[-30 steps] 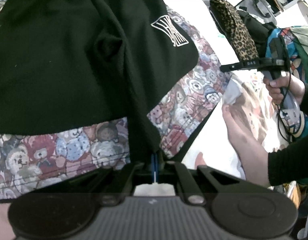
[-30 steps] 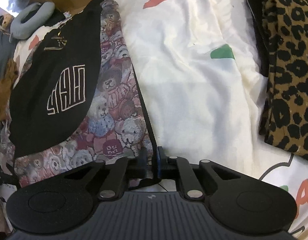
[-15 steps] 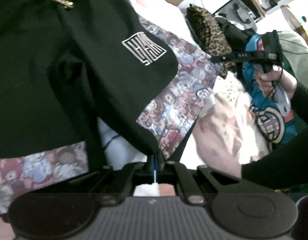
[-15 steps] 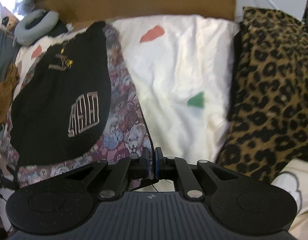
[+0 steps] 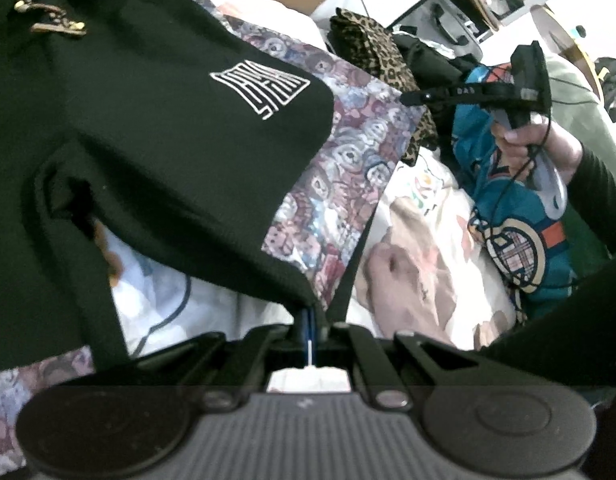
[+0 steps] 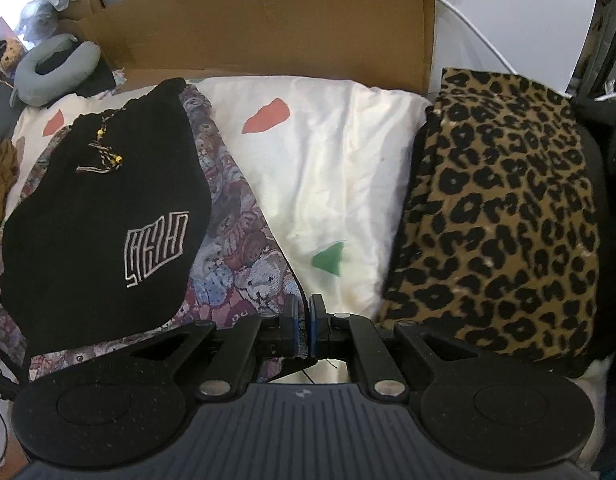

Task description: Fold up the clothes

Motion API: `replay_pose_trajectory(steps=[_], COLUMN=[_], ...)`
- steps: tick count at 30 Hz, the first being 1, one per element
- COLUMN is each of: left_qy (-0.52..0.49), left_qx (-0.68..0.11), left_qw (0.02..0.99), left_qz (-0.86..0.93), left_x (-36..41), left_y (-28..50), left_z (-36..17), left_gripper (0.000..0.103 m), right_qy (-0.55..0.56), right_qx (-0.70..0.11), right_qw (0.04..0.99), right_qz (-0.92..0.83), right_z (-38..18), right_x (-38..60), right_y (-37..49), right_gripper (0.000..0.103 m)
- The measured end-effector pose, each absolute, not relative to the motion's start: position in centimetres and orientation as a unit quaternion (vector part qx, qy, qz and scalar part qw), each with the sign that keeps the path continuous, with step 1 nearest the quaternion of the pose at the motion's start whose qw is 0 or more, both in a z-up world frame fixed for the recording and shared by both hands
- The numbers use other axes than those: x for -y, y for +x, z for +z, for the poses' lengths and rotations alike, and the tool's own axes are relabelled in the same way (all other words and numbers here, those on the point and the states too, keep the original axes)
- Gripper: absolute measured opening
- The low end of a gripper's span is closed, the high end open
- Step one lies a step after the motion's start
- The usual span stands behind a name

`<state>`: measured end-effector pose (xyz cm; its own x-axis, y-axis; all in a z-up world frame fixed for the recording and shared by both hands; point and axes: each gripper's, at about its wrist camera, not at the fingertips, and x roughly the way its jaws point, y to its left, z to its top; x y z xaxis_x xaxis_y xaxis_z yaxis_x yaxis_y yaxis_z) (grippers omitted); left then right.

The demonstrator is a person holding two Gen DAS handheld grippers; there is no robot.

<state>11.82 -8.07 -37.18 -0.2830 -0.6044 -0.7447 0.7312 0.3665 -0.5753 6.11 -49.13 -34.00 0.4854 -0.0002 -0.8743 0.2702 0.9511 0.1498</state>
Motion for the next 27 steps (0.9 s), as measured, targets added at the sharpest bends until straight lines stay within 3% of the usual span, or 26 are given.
replay_pose_trajectory(steps=[7, 15, 18, 27], left_qy=[0.091, 0.130, 0.118, 0.043], left_qx=[-0.570, -0.603, -0.608, -0.612], left_qw=[0.582, 0.564, 0.569, 0.601], left_qz=[-0.573, -0.549, -0.540, -0.512], left_x=[9.6, 9.5, 9.0, 8.5], left_y=[10.8, 10.5, 11.0, 12.9], left_z=[-38.7, -41.6, -41.2, -39.7], left_gripper=[0.001, 0.002, 0.017, 0.019], right_qy=[0.126, 0.128, 0.119, 0.131], right_qx=[-0.513, -0.550, -0.554, -0.522], right_qw=[0.842, 0.816, 0.815, 0.835], right_qz=[-0.106, -0.121, -0.122, -0.115], right_z=[-35.9, -42.0, -42.0, -39.4], right_x=[49.8, 49.4, 49.0, 48.8], right_y=[5.6, 5.8, 6.2, 5.5], right_gripper=[0.003, 0.004, 0.007, 0.011])
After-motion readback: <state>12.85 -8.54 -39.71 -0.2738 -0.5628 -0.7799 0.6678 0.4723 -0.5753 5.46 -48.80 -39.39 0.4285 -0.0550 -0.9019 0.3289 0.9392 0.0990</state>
